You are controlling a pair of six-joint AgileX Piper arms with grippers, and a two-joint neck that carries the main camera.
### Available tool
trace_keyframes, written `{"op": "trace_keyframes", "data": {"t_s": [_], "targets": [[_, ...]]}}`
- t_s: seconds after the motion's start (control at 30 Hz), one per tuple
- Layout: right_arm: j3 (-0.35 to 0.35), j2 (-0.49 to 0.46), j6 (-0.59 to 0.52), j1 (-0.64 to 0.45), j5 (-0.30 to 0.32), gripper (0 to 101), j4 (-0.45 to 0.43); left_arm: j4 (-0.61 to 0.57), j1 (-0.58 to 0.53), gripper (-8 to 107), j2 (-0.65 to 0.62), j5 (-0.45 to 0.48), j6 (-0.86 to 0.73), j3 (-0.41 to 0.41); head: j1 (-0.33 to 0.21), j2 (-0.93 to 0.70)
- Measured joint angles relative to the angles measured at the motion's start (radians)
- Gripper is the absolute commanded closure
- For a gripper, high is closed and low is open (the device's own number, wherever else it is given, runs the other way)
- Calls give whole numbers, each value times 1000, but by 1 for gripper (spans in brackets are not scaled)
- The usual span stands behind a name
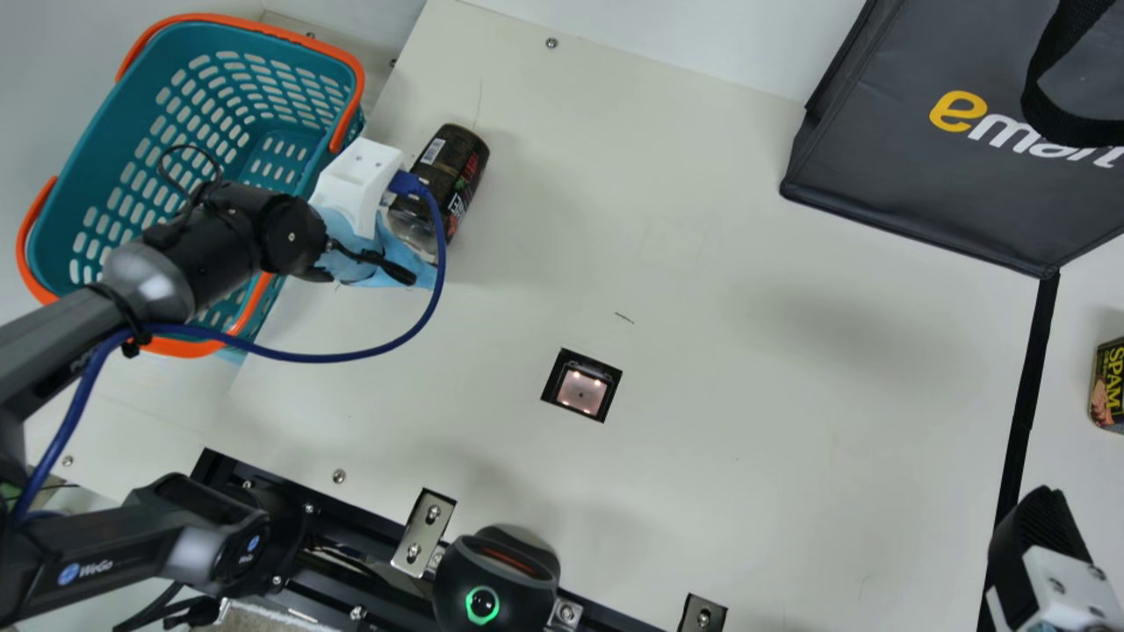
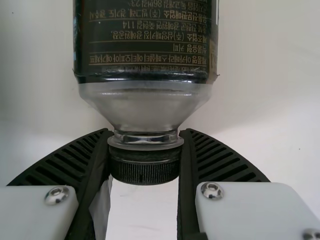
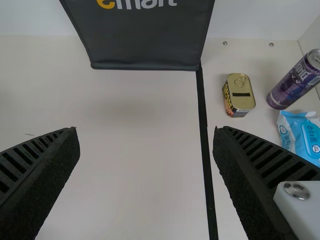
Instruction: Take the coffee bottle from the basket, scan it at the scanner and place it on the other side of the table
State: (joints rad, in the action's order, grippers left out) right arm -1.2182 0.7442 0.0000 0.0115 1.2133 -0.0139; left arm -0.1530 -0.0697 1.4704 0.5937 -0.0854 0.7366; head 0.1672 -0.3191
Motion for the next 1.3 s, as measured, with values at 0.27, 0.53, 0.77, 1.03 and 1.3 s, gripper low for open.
{"op": "trace_keyframes", "data": {"t_s": [0.27, 0.53, 0.77, 1.03, 1.3], "targets": [[0, 0, 0, 0, 0, 6, 0, 7, 0, 107, -56, 47, 4, 15, 0, 2], [0, 0, 0, 0, 0, 6, 0, 27, 5, 107, -117, 96, 0, 46, 0, 0], [0, 0, 0, 0, 0, 6, 0, 34, 15, 107, -145, 128, -2, 80, 0, 0], [0, 0, 0, 0, 0, 6, 0, 42, 15, 107, -161, 156, 1, 127, 0, 2], [0, 0, 0, 0, 0, 6, 0, 51, 8, 107, -165, 181, 9, 180, 0, 0]]}}
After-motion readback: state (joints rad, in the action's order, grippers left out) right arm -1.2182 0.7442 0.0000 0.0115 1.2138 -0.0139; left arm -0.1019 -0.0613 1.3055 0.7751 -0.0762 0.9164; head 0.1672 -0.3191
